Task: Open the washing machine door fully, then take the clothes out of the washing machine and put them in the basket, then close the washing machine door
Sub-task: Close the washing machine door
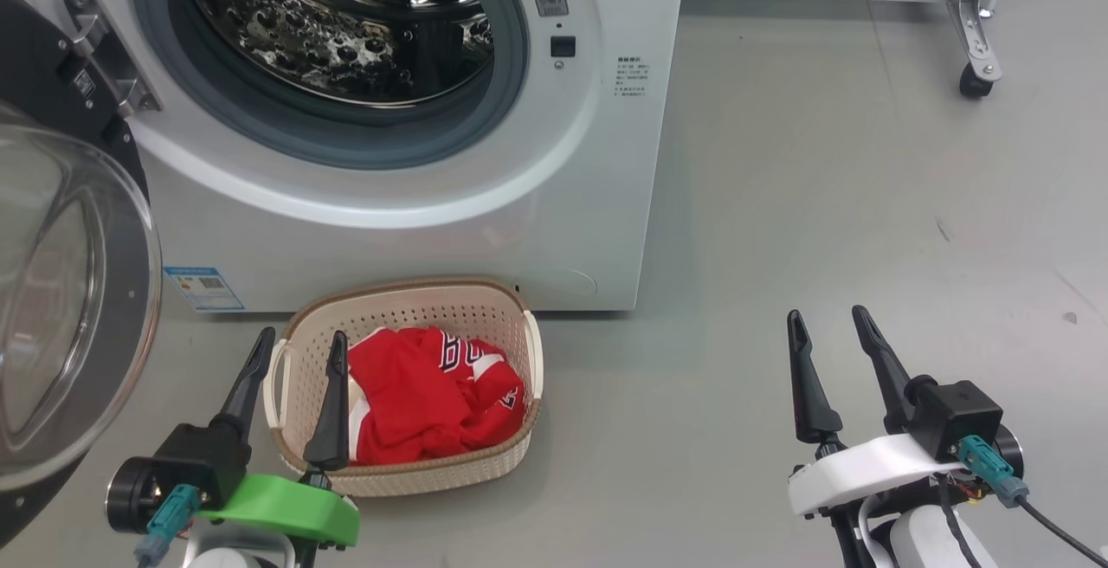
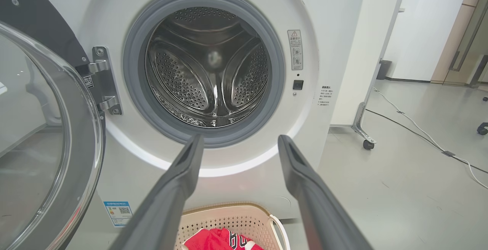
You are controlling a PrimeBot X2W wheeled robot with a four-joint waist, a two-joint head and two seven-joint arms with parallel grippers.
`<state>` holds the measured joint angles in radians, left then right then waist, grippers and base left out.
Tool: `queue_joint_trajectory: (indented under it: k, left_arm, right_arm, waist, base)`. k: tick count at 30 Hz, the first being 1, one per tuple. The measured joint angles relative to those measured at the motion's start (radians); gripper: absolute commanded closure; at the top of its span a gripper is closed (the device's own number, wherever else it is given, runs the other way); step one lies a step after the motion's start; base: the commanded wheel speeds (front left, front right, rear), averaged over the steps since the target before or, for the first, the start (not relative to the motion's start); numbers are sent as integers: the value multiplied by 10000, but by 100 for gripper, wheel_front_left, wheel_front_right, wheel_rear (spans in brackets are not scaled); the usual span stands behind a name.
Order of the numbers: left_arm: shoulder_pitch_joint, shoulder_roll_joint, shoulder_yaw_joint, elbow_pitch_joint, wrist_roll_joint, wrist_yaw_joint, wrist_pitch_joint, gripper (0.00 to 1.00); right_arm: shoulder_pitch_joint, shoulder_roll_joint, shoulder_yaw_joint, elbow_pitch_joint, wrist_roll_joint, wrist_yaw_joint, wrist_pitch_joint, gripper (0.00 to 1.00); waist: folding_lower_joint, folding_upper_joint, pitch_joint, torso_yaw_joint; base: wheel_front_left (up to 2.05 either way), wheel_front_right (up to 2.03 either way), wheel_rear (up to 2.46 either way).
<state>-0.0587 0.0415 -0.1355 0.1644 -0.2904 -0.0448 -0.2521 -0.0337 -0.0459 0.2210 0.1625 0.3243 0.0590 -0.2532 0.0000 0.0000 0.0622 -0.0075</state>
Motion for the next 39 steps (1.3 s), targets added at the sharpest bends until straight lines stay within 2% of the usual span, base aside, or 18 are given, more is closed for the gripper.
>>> queue_joint_trajectory:
  k: [20,39]
  left_arm:
    - [-6,0,29,-73,59,56,0,0]
    - [-19,0,35,-58,92,56,0,0]
  right_arm:
    - [-63,0,-19,-10,0,-17,0,0]
    - [-102,0,-15,17,2,-90,0,0]
  waist:
    - [0,0,226,68]
    - [0,0,213,99]
  base:
    - [-111,111,0]
    - [-33,33,0]
